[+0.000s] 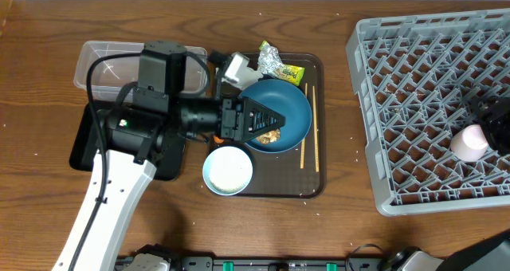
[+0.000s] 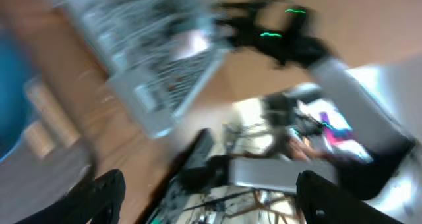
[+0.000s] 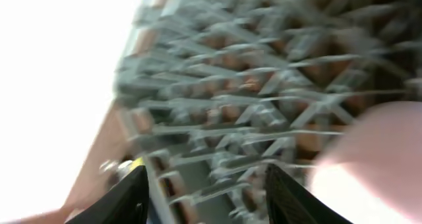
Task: Sort waste into correct bins and load items into the dishwasher rack
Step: 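Grasp the rim of the blue bowl with the left gripper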
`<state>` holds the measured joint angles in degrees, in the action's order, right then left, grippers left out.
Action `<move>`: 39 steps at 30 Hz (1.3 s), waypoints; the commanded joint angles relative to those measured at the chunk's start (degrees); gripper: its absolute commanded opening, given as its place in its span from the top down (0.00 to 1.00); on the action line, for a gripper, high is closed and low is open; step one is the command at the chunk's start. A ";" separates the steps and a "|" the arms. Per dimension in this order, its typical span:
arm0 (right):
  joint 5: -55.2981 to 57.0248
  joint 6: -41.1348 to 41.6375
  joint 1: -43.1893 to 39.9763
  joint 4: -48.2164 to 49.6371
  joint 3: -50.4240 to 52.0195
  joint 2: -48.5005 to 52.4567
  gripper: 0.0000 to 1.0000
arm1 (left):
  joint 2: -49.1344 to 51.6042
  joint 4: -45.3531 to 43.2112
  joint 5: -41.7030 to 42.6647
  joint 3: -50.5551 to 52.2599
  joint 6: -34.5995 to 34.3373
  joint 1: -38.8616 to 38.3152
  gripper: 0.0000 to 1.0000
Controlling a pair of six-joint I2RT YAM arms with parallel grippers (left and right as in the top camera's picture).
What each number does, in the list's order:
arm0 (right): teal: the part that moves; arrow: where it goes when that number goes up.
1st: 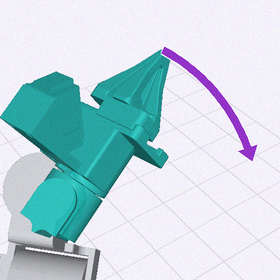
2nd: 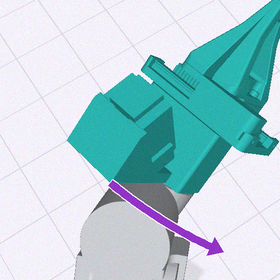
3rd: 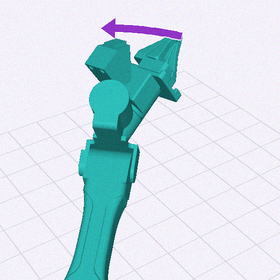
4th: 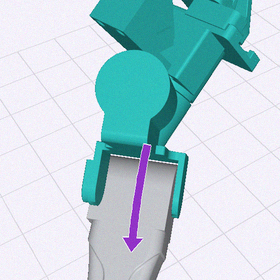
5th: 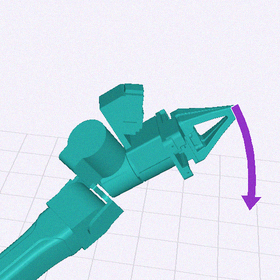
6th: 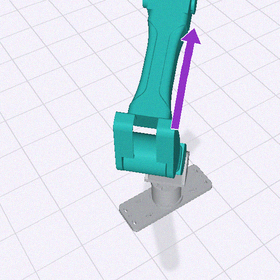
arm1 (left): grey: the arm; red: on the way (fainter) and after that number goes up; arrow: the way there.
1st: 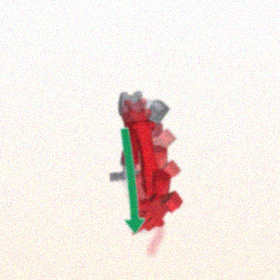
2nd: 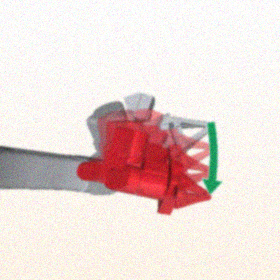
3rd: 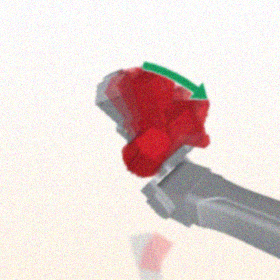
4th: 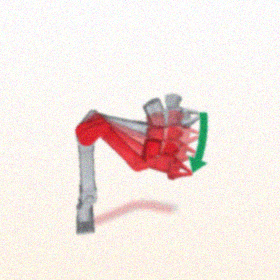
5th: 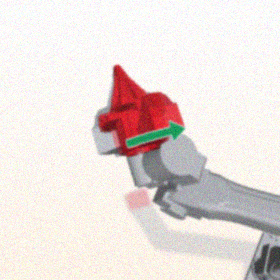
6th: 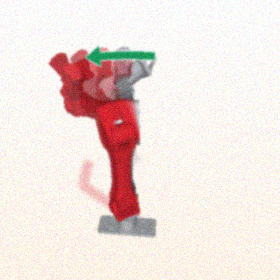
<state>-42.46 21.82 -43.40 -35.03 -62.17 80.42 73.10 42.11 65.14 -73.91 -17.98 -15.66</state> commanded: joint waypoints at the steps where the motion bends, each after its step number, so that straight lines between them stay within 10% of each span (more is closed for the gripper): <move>1: -13.25 -4.79 1.70 -2.05 -0.42 -7.48 0.48 | -1.70 6.78 -24.50 0.55 2.16 0.00 0.16; 9: -5.79 -10.38 12.74 -14.45 -0.42 -20.41 0.43 | 2.29 17.00 -60.28 0.61 2.08 -5.44 0.16; 20: 9.68 -12.70 28.06 -20.50 -0.39 -21.64 0.38 | 17.40 10.23 -61.81 0.61 2.05 -7.52 0.17; 39: 13.14 -12.70 29.03 -25.05 -0.39 -21.27 0.36 | 38.53 -6.45 -61.57 0.61 1.20 -7.63 0.69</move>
<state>-30.00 9.98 -15.07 -60.03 -62.28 58.98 110.48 35.94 4.25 -73.63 -16.67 -23.11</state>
